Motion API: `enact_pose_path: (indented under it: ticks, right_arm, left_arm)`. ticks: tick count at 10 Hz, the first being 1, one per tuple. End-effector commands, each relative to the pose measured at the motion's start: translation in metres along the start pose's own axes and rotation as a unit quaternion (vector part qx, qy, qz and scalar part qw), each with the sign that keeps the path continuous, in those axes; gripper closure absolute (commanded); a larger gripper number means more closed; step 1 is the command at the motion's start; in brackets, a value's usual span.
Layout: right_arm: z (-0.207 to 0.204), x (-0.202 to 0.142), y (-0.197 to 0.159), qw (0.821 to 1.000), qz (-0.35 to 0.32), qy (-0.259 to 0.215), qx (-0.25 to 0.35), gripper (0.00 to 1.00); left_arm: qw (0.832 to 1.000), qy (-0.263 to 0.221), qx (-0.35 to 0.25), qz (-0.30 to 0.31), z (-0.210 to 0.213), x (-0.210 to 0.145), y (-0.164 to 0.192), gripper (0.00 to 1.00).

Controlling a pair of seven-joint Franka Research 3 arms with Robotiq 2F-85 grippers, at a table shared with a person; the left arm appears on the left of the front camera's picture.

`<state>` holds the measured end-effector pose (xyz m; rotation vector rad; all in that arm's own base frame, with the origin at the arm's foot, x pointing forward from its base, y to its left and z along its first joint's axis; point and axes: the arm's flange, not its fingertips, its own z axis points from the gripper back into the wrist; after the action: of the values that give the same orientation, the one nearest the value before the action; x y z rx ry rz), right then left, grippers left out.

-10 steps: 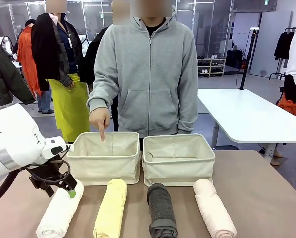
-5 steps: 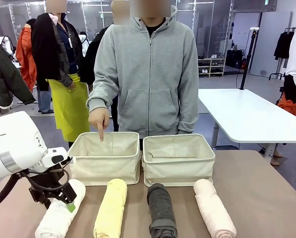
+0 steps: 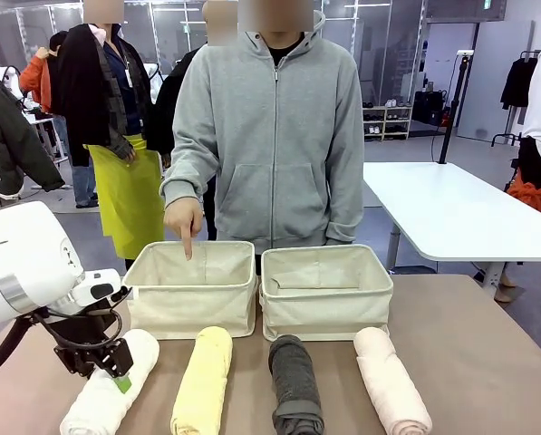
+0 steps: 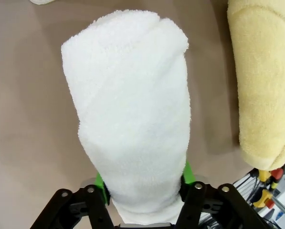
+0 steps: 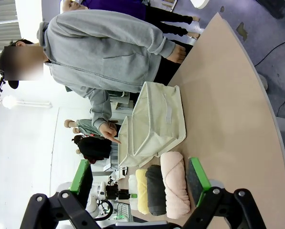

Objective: Divide the towels into two baskets.
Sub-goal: Pick up one hotel-folded towel and place it in the Fabric basket indicated by the person.

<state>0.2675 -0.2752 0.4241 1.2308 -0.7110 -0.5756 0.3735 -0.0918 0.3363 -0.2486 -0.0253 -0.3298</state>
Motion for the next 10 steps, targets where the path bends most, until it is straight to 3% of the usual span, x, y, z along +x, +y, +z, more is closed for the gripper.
enact_pose_path:
  ticks: [1, 2, 3, 5, 10]
  right_arm:
    - [0.001, -0.001, 0.002, 1.000, 0.004, -0.004, 0.009, 0.00]
    - [0.001, -0.001, 0.002, 1.000, 0.004, -0.004, 0.009, 0.00]
    - [0.001, -0.001, 0.002, 1.000, 0.004, -0.004, 0.009, 0.00]
    - [0.001, -0.001, 0.002, 1.000, 0.004, -0.004, 0.009, 0.00]
    - [0.001, -0.001, 0.002, 1.000, 0.004, -0.004, 0.009, 0.00]
  left_arm:
    - [1.000, -0.009, -0.005, -0.004, -0.015, -0.058, -0.003, 0.60]
    - [1.000, -0.012, -0.007, -0.003, -0.013, -0.058, -0.003, 0.75]
    - [1.000, -0.016, -0.018, -0.005, -0.006, -0.058, -0.005, 0.53]
    - [0.998, -0.019, -0.044, -0.037, 0.035, -0.059, -0.016, 0.53]
    - [0.991, -0.078, -0.039, -0.096, 0.136, -0.059, -0.038, 0.53]
